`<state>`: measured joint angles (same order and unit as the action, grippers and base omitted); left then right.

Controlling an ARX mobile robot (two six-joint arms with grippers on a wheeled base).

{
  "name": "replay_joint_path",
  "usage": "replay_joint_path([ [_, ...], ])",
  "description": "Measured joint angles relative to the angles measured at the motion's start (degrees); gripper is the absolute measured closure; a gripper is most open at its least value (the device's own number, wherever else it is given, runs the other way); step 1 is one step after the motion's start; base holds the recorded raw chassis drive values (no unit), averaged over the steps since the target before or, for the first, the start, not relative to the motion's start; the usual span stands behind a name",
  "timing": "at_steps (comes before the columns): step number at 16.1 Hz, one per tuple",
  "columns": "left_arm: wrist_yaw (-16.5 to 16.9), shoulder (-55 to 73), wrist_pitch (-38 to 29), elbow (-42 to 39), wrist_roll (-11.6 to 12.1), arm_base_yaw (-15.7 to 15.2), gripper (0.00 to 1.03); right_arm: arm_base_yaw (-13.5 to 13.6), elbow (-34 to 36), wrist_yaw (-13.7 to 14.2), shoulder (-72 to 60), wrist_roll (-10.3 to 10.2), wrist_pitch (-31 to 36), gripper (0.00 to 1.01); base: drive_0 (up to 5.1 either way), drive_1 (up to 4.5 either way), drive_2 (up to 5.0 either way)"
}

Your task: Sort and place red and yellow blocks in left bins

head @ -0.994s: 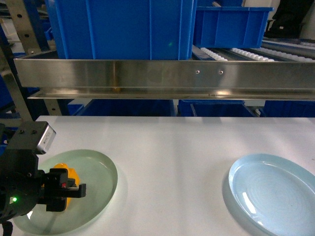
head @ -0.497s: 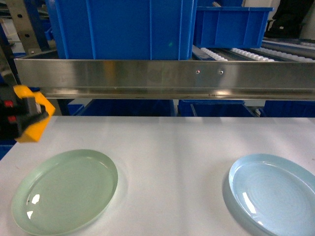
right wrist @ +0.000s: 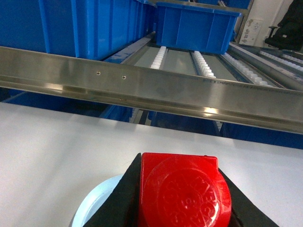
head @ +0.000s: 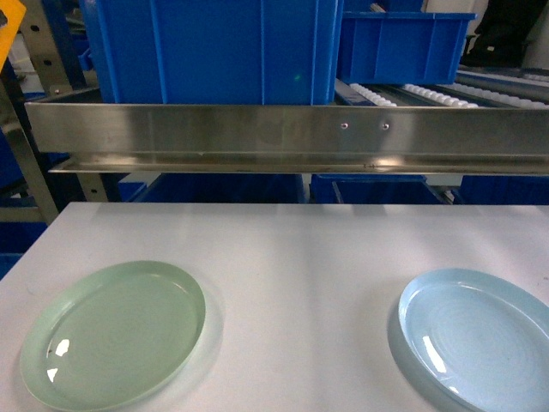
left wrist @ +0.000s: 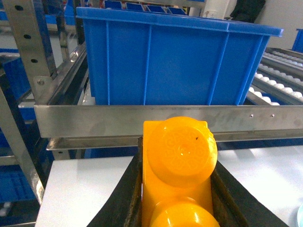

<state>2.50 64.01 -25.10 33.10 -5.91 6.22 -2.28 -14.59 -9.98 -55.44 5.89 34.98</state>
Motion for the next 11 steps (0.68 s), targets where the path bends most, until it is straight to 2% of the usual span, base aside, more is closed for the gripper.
replay_joint_path([
  [2, -0.98, 0.0, -2.21, -0.66, 1.55, 0.35, 0.76, 0.0, 0.0, 0.0, 0.0, 0.0, 0.02, 0.74, 0.0, 0.0, 0.0],
  [11, -1.44, -0.28, -2.43, -0.66, 2.95, 0.44, 0.76, 0.0, 0.0, 0.0, 0.0, 0.0, 0.02, 0.74, 0.0, 0.0, 0.0],
])
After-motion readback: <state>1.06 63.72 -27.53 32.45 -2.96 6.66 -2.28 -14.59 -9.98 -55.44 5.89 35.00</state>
